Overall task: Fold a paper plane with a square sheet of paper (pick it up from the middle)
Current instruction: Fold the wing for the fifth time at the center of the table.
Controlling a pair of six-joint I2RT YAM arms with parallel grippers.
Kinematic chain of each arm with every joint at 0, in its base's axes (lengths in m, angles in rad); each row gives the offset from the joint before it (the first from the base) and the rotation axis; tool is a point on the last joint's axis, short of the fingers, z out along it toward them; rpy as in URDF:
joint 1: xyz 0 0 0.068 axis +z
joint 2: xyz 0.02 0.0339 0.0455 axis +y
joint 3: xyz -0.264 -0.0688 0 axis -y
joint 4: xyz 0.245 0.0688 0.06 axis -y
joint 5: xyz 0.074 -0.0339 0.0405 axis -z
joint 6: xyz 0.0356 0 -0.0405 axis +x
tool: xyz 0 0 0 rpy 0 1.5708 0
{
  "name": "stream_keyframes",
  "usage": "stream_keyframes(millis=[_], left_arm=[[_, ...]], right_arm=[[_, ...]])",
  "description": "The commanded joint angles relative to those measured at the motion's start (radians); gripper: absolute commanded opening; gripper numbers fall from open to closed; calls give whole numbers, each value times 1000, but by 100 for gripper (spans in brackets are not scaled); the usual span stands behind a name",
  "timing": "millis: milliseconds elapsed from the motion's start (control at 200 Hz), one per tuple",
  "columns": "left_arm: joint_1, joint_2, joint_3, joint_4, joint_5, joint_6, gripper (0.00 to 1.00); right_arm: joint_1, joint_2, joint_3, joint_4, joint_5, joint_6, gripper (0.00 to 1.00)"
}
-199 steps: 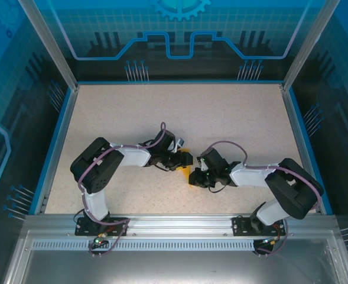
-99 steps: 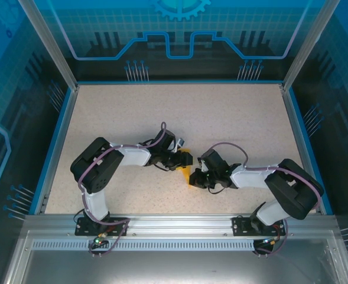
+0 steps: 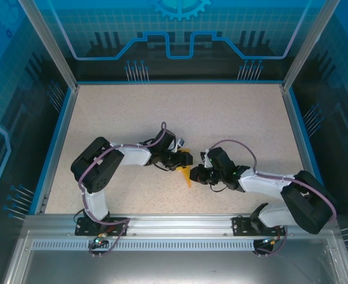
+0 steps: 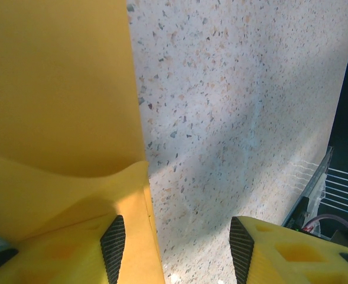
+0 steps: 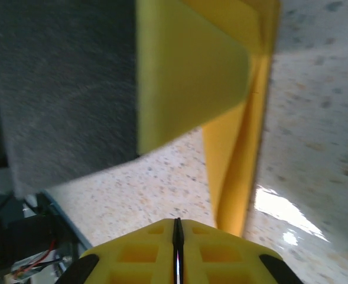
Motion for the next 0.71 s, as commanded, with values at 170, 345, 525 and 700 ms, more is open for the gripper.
stream_keyframes(millis=[170, 345, 525, 700], left_arm=[[-3, 41, 13, -54, -3, 12, 53], [-2, 41, 15, -61, -5, 16, 53], [-3, 49, 15, -63, -8, 17, 53], [-3, 49, 17, -67, -8, 19, 53]], right_arm=[[-2, 161, 52, 149, -47, 55, 9], [-4, 184, 12, 90, -16, 46, 9], [-4, 207, -42, 79, -31, 51, 9], [-8, 182, -81, 53, -21, 52, 9]])
